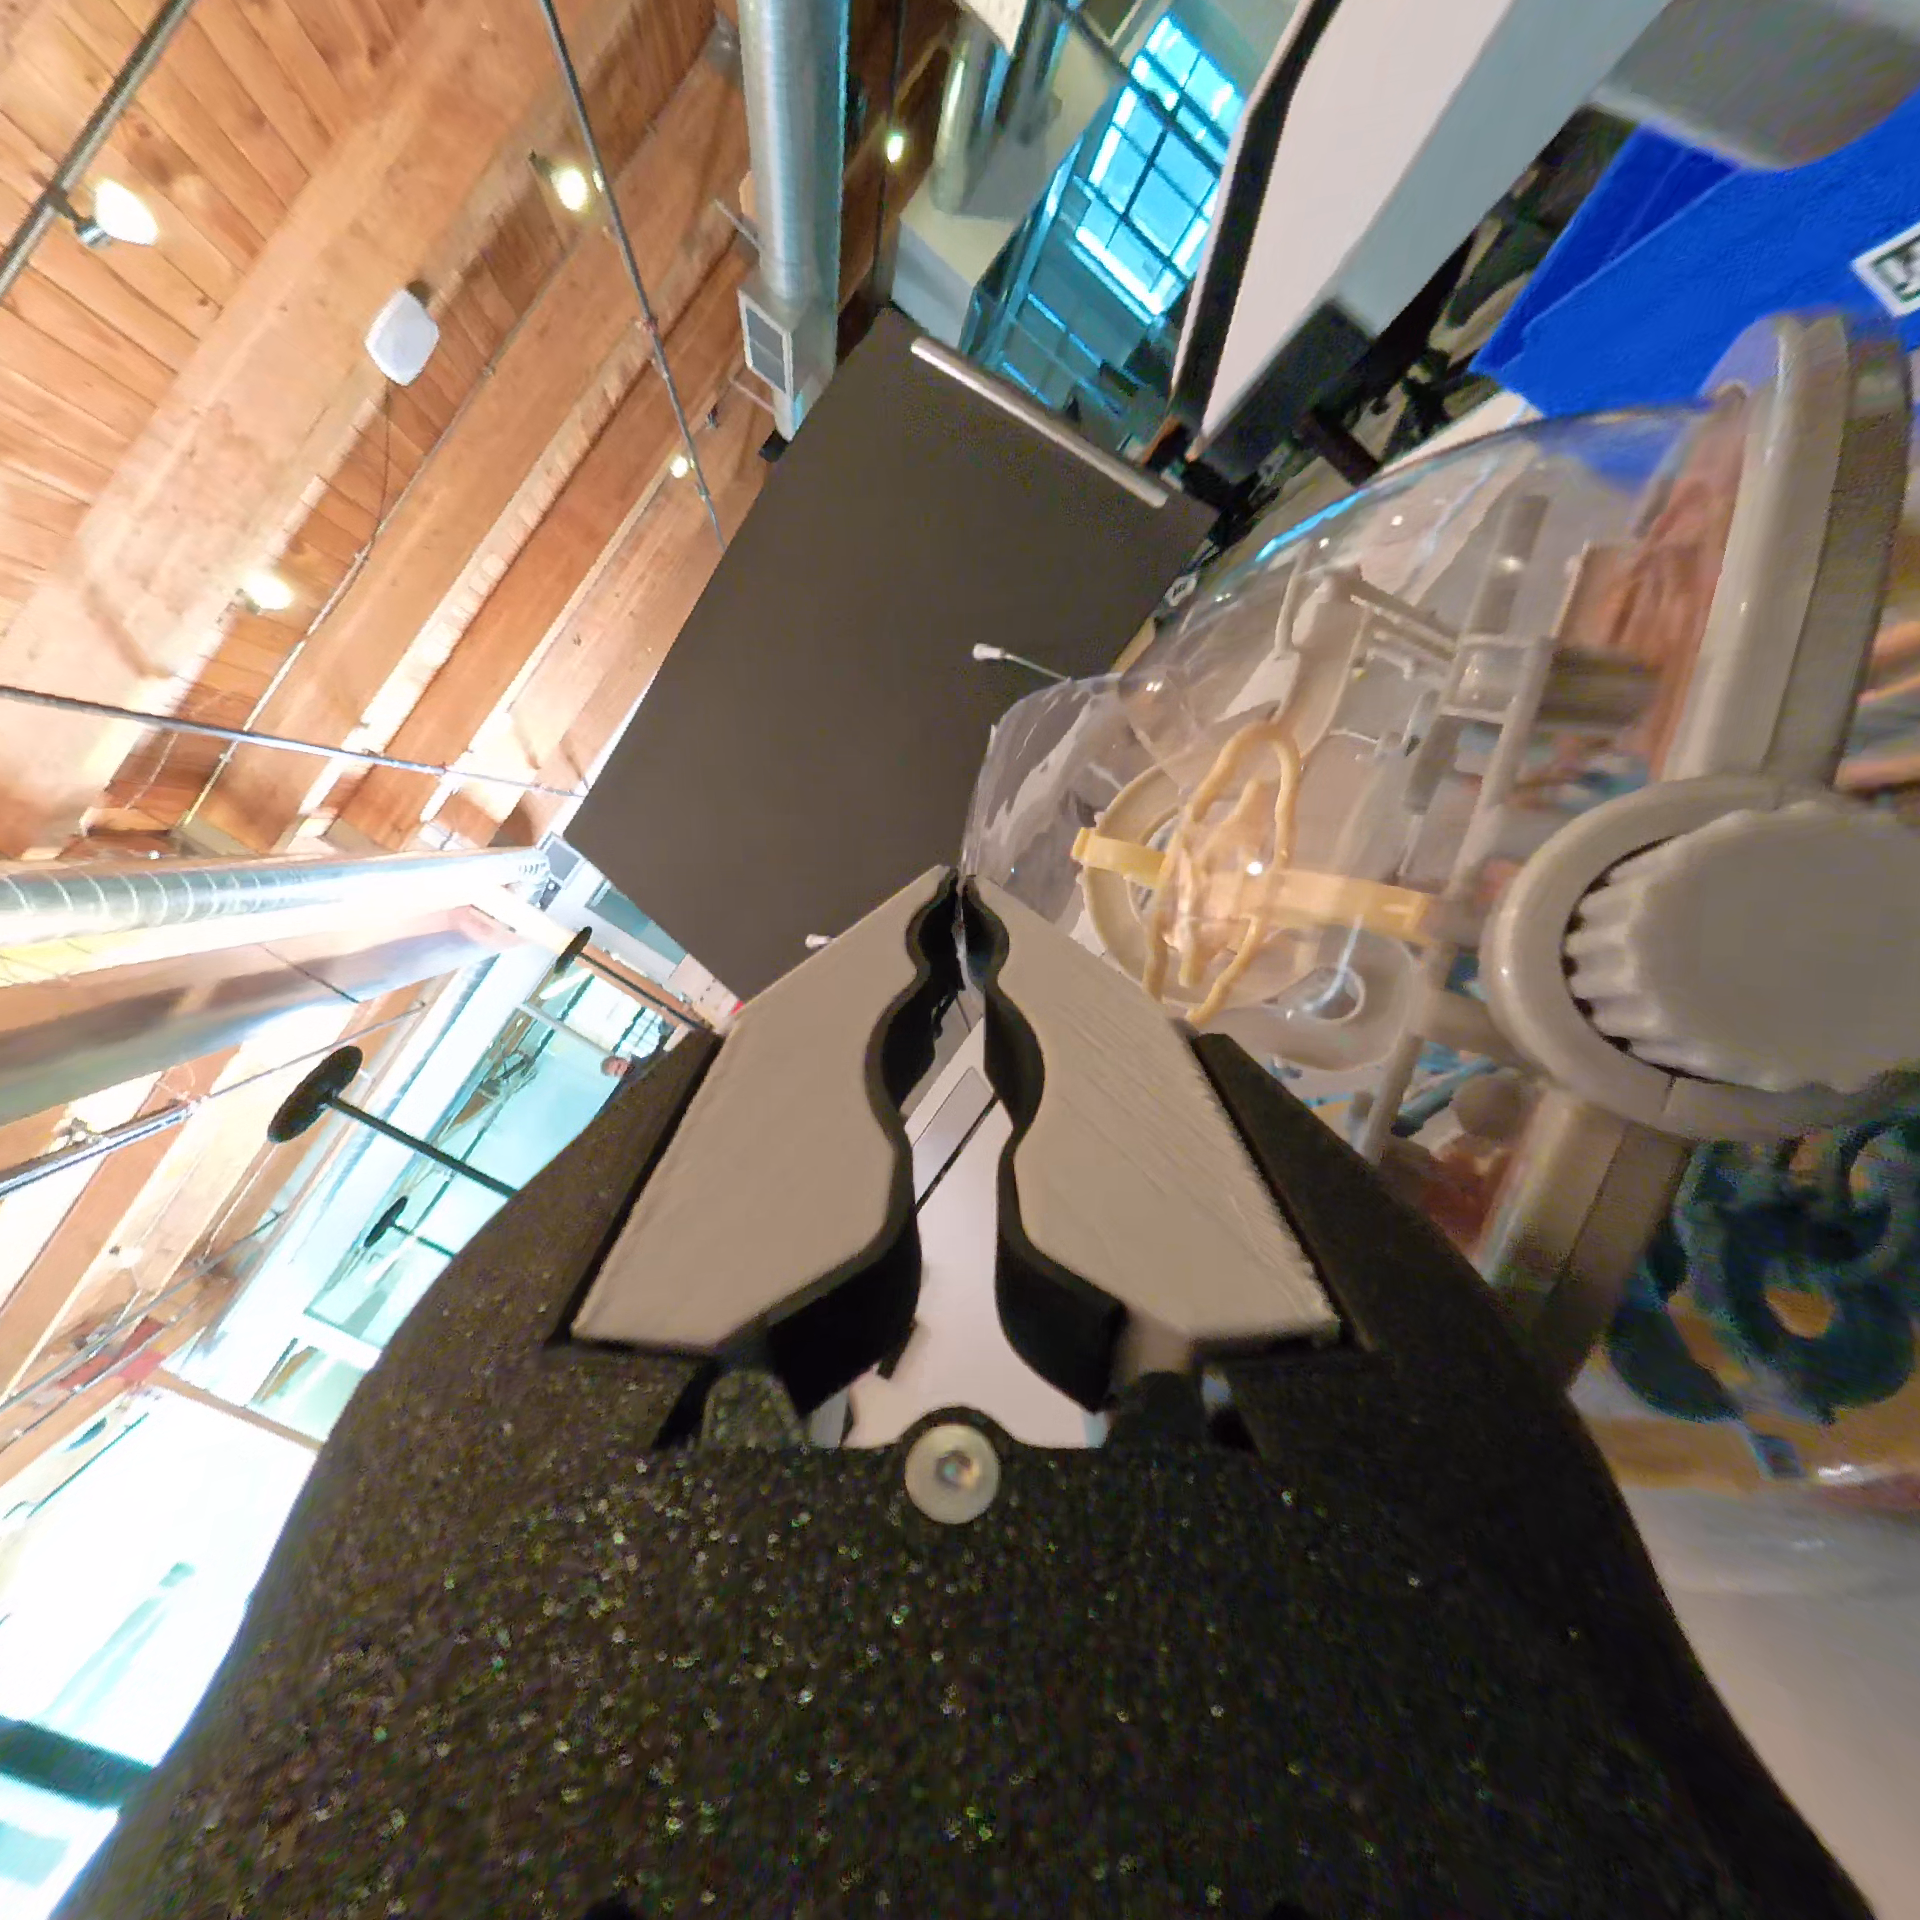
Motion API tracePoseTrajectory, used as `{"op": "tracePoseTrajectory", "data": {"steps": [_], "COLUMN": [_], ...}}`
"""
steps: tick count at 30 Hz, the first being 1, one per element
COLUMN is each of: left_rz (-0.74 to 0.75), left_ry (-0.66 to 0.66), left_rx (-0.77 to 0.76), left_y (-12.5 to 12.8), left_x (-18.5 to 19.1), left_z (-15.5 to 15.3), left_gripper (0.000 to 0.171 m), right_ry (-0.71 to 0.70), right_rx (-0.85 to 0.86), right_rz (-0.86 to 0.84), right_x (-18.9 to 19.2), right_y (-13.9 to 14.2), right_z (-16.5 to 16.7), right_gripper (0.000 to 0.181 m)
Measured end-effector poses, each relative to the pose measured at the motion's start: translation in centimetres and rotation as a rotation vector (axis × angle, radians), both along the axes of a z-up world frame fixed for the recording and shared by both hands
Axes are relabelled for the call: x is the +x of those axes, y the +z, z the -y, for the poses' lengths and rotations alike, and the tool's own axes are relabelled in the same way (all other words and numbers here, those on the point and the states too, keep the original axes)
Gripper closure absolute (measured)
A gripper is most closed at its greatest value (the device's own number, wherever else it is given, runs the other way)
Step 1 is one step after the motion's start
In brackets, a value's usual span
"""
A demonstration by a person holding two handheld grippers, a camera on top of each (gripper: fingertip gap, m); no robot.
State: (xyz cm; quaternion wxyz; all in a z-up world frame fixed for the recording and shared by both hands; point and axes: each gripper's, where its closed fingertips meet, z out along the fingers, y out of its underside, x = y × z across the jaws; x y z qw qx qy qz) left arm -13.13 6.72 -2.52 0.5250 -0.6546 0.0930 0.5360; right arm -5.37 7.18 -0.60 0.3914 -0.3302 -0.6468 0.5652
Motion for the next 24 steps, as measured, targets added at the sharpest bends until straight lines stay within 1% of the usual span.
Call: {"op": "tracePoseTrajectory", "data": {"steps": [3,5,7,10,12,14,15,16,17,19,20,23,24], "left_rz": [-0.012,-0.027,-0.035,-0.014,0.011,0.037,0.044,0.049,0.051,0.043,0.042,0.097,0.12], "left_ry": [0.051,0.091,0.123,0.159,0.174,0.175,0.174,0.173,0.174,0.183,0.181,0.149,0.138], "left_rx": [0.001,-0.008,-0.015,-0.021,-0.028,-0.033,-0.033,-0.036,-0.041,-0.058,-0.064,-0.065,-0.067], "left_y": [0.5,0.7,0.9,1.0,0.9,0.8,0.8,0.7,0.6,0.5,0.5,0.5,0.4], "left_x": [-1.0,-1.8,-2.6,-3.8,-4.5,-4.9,-5.0,-5.1,-5.2,-5.5,-5.7,-6.0,-6.1], "left_z": [0.5,1.0,1.5,2.5,3.0,3.3,3.4,3.4,3.4,3.3,3.3,3.0,2.8], "left_gripper": [0.171,0.171,0.171,0.171,0.171,0.171,0.171,0.171,0.171,0.171,0.171,0.171,0.171], "right_ry": [0.056,0.047,0.071,0.173,0.219,0.194,0.183,0.176,0.181,0.18,0.196,0.281,0.297], "right_rx": [-0.002,0.067,0.179,0.338,0.405,0.5,0.568,0.64,0.711,0.792,0.808,0.727,0.693], "right_rz": [-0.027,-0.05,-0.056,-0.07,-0.127,-0.277,-0.356,-0.414,-0.446,-0.504,-0.496,-0.438,-0.423], "right_x": [0.1,-0.6,-1.2,-1.7,-2.2,-3.1,-3.3,-3.7,-4.1,-4.8,-5.2,-5.8,-6.0], "right_y": [0.1,-0.7,-2.3,-5.3,-6.3,-6.0,-6.0,-6.2,-6.7,-6.7,-6.8,-6.5,-6.2], "right_z": [2.5,3.4,4.4,6.0,6.5,6.5,6.6,6.6,6.7,6.5,6.3,5.8,5.7], "right_gripper": [0.158,0.151,0.144,0.128,0.122,0.122,0.126,0.136,0.136,0.137,0.137,0.135,0.144]}}
